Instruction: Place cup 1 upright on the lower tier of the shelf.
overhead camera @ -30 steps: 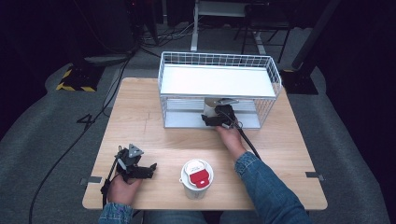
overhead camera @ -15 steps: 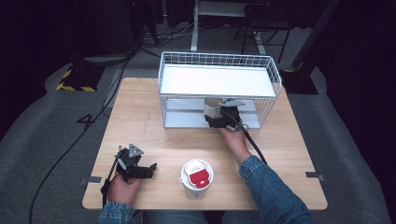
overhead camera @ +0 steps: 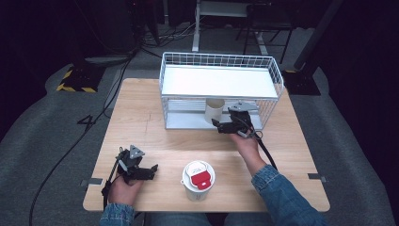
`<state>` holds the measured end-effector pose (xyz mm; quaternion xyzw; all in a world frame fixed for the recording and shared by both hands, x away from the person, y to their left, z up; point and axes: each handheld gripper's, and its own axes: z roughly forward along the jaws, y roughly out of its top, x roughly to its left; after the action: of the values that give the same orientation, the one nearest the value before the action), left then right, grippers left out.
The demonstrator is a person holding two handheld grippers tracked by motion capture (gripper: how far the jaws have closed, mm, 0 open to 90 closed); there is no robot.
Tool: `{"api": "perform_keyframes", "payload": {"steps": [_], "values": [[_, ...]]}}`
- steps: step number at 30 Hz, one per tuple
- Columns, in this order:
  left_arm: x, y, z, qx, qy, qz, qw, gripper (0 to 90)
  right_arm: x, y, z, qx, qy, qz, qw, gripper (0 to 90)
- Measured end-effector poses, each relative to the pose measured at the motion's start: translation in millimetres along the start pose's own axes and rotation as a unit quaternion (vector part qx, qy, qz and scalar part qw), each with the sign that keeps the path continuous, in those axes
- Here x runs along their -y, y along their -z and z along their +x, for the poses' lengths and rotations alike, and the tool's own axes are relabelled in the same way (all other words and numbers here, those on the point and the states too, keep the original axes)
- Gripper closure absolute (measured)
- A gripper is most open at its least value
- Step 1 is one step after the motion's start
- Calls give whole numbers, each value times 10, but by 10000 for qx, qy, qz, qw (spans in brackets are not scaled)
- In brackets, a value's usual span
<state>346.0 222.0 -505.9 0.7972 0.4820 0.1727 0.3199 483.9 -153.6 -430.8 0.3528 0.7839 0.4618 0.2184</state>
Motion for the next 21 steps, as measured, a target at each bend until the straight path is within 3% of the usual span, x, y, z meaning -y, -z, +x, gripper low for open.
{"api": "perform_keyframes", "payload": {"steps": [8, 11, 21], "values": [[3, 10, 1, 4, -31, 39, 10000, 42, -5, 277, -74, -88, -41, 9, 10000, 121], [6, 8, -2, 5, -25, 11, 10000, 42, 3, 413, -103, -164, 63, 117, 9998, 121], [5, 9, 0, 6, -30, 23, 10000, 41, 50, 760, -160, -289, 143, 107, 9994, 149]]}}
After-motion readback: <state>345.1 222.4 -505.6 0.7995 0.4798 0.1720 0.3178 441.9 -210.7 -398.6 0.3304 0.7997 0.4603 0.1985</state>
